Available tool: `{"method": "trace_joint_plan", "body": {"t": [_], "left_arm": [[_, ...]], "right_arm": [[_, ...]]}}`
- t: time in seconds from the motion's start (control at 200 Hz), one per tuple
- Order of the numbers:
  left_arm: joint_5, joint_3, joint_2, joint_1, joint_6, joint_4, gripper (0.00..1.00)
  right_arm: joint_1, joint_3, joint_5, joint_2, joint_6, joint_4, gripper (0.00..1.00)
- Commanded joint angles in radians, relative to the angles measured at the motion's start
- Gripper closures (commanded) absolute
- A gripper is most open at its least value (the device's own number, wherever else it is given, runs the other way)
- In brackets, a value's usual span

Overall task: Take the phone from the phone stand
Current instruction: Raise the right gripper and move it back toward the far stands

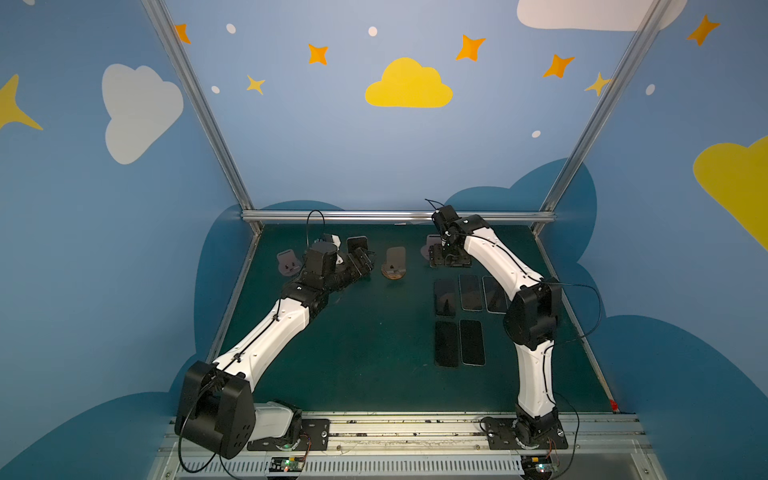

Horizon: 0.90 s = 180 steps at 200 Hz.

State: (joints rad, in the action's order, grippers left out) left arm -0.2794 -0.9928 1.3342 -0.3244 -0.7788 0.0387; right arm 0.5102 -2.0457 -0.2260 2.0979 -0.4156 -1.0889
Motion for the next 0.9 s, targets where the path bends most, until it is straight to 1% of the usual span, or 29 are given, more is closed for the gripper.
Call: {"method": "trace_joint_plan", "body": {"t": [0.0,0.135,0.24,0.386,0.501,0.616,0.706,0.801,0.896], "left_arm": [[0.031,-0.028,-0.021,0.012,0.016,0.035,0.0],[0.049,-0.032,-0.02,0.019,0.027,0.047,0.0],[0.052,-0.037,-0.024,0.028,0.028,0.055,0.0],[0.052,-0.031,-0.033,0.042,0.017,0.05,0.0],[0.061,-0.032,-0.032,0.047,0.013,0.058,0.0],[0.055,-0.033,-0.031,0.054,0.005,0.06,0.0],[0.06,-0.033,-0.036,0.059,0.0,0.063,0.0],[0.062,-0.033,-0.037,0.066,-0.003,0.064,0.0],[0.061,-0.032,-0.035,0.072,-0.003,0.069,0.0]], "right_arm": [[0.048,0.075,-0.021,-0.101,-0.015,0.045,0.19],[0.1,0.28,-0.033,-0.273,-0.014,0.2,0.19],[0.118,0.445,-0.004,-0.405,-0.034,0.329,0.19],[0.129,0.607,0.035,-0.553,-0.057,0.48,0.18],[0.144,0.711,0.05,-0.644,-0.008,0.622,0.18],[0.171,0.763,0.018,-0.709,0.038,0.717,0.18],[0.192,0.763,0.004,-0.742,0.048,0.724,0.18],[0.214,0.77,0.003,-0.755,0.045,0.741,0.18],[0.245,0.774,0.011,-0.739,0.052,0.771,0.17]]}}
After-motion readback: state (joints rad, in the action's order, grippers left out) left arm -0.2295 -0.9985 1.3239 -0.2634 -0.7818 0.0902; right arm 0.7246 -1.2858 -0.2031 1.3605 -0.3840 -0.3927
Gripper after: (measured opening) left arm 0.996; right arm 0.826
